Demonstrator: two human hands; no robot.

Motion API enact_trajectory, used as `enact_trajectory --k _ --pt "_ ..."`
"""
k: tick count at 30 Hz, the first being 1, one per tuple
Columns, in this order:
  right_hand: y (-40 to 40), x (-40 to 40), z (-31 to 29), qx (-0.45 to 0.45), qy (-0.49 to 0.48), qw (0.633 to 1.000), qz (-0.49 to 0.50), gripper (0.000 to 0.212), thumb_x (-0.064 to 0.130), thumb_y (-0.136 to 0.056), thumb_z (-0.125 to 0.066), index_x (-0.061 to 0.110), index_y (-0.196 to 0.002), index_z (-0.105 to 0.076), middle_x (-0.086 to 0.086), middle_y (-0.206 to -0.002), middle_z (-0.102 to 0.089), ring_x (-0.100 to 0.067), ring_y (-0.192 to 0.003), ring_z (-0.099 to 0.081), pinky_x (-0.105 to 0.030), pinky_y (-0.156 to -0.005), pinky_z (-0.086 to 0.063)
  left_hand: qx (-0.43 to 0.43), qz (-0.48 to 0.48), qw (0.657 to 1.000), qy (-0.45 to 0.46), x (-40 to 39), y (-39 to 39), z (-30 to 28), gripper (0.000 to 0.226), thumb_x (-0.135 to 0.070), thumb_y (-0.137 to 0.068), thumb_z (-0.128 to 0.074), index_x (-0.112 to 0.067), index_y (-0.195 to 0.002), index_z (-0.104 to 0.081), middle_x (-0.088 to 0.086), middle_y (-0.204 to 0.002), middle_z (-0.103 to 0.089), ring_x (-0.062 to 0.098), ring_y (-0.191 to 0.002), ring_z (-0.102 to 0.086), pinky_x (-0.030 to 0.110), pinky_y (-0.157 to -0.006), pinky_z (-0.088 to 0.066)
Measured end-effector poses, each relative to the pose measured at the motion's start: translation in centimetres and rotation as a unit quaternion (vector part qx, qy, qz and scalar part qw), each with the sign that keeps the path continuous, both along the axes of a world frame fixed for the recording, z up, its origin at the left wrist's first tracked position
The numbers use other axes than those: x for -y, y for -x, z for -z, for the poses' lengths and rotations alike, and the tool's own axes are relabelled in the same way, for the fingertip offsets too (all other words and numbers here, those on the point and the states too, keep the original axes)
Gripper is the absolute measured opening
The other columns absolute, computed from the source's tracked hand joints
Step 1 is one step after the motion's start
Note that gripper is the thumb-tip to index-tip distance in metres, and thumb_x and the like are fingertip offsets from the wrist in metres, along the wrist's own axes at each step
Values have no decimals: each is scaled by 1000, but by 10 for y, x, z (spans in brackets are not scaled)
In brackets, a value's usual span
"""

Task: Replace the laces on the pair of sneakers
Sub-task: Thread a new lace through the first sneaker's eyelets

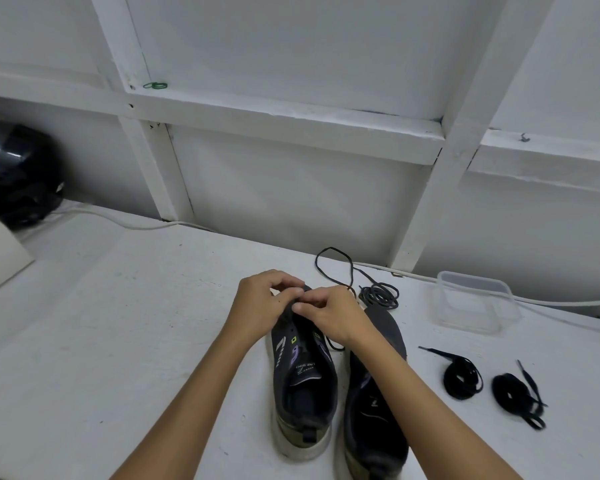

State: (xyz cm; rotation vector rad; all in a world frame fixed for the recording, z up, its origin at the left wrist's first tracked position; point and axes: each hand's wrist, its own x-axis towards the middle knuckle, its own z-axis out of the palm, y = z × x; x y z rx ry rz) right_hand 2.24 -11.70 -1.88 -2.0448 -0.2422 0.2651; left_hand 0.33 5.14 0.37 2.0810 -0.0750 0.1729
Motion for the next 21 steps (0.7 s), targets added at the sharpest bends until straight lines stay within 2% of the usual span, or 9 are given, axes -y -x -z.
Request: enact_trajectory --k 2,4,7,11,13,16,18,19,21 --pt "-2 0 -1 2 3 1000 -4 10 30 -91 -72 37 -90 -80 18 -73 -72 5 -68 -63 -6 -61 -43 -11 4 1000 8 2 2 1 23 -22 -88 -74 -44 -87 -72 -29 -87 -71 -8 -89 -64 6 -73 -46" --pt "-6 2 -1 -2 26 1000 -12 20 32 -94 -69 38 -76 -74 18 -61 -64 2 -57 -55 -9 -55 -39 -37 -26 999 31 4 8 4 21 -25 -91 -71 -40 -106 -70 -23 -97 -71 -7 -94 -64 10 -79 -49" --pt "-12 6 -3 -24 37 999 -21 24 34 -94 -68 34 -70 -70 18 -57 -59 3 -53 -49 -12 -57 -39 -155 -69 985 -32 8 22 15 49 -39 -90 -67 -23 -134 -54 -10 -123 -57 5 -108 -57 21 -86 -44" --pt "-28 13 -15 -54 74 995 -38 19 41 -90 -71 25 -81 -77 9 -67 -70 1 -58 -57 -21 -66 -45 -261 -26 963 -59 28 44 21 32 -57 -80 -66 -32 -100 -61 -19 -95 -61 2 -90 -60 16 -68 -45" --pt "-34 15 -19 -63 95 992 -48 20 42 -88 -71 25 -80 -78 3 -70 -71 -4 -61 -58 -25 -67 -48 -272 -16 961 -42 40 41 22 42 -62 -78 -64 -34 -110 -65 -11 -101 -65 10 -94 -62 22 -70 -45" --pt "-36 15 -22 -65 104 991 -55 21 39 -90 -71 22 -79 -77 5 -66 -68 -7 -63 -58 -28 -69 -49 -281 -26 958 -48 52 28 19 48 -51 -81 -65 -26 -122 -62 -10 -98 -62 5 -84 -57 19 -64 -44" --pt "-35 14 -24 -59 105 991 -62 22 35 -92 -70 18 -80 -76 4 -73 -72 -10 -69 -62 -32 -75 -53 -284 -36 955 -76 59 22 24 65 -47 -83 -65 -15 -138 -50 3 -122 -59 17 -110 -58 31 -88 -53" --pt "-33 14 -25 -49 114 990 -68 21 33 -93 -69 17 -82 -76 2 -79 -75 -13 -74 -66 -35 -80 -55 -290 -48 952 -90 61 21 27 75 -46 -86 -65 -8 -145 -40 10 -136 -50 25 -125 -52 38 -101 -48" --pt "-28 11 -29 -21 133 988 -78 21 33 -95 -67 17 -85 -76 1 -83 -76 -14 -75 -67 -35 -81 -56 -299 -66 946 -102 64 20 30 80 -39 -90 -65 1 -148 -29 17 -144 -41 31 -133 -44 43 -109 -43"
